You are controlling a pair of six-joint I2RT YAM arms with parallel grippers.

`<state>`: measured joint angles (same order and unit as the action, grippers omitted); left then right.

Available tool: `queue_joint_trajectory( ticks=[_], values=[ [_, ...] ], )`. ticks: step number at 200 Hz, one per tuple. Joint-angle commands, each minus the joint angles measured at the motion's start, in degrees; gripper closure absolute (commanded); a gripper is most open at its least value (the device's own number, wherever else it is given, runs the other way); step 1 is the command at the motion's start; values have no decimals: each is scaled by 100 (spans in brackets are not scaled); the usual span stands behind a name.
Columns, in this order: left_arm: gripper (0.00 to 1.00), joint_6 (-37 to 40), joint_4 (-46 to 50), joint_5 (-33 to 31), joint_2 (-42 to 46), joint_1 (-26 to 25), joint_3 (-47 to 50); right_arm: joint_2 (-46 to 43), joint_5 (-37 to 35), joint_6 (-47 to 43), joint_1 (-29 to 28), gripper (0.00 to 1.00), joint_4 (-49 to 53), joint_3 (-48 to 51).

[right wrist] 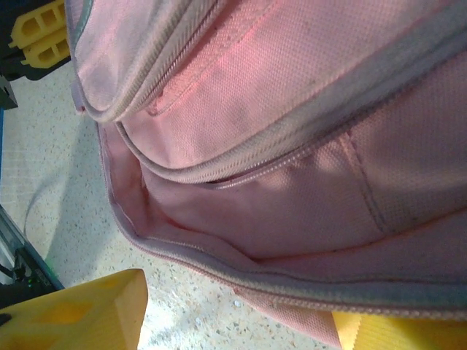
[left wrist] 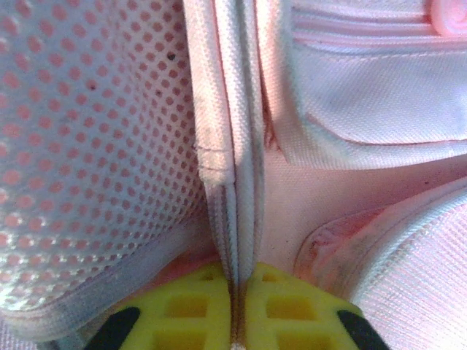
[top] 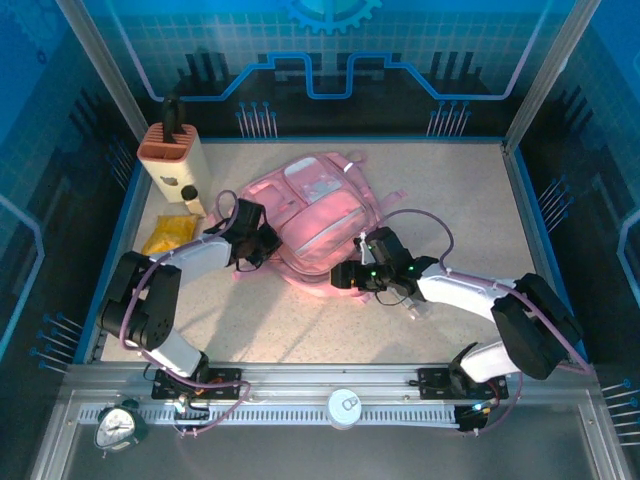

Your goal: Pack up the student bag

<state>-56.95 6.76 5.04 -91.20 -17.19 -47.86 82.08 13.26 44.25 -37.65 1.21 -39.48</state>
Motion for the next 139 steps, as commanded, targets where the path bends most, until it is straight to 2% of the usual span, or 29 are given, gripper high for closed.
queue_joint_trajectory(
  ticks=[1, 18, 46, 63, 95, 114, 139],
  values=[
    [96, -35, -86, 216, 47, -38, -153, 194, -218, -197, 273, 31, -9, -259],
    [100, -142, -69, 228, 216, -102, -135, 353, -319, -283, 548, 28, 26, -489],
    [100, -476, -194, 269, 488, -316, -22, 610, -125, -458, 1015, 23, -165, -918],
    [100, -740, -309, 150, 596, -532, 27, 923, -48, -704, 1294, 20, 98, -1502],
    [100, -1281, -611, 152, 419, -802, -95, 1352, 136, -1025, 1849, 14, 389, -2241],
    [100, -1709, -867, 112, 339, -894, -98, 1319, 208, -1247, 1985, 9, 811, -2438],
    [100, -2120, -1177, -186, 390, -1083, -25, 906, -212, -1602, 1942, 2, 1550, -2367]
  ],
)
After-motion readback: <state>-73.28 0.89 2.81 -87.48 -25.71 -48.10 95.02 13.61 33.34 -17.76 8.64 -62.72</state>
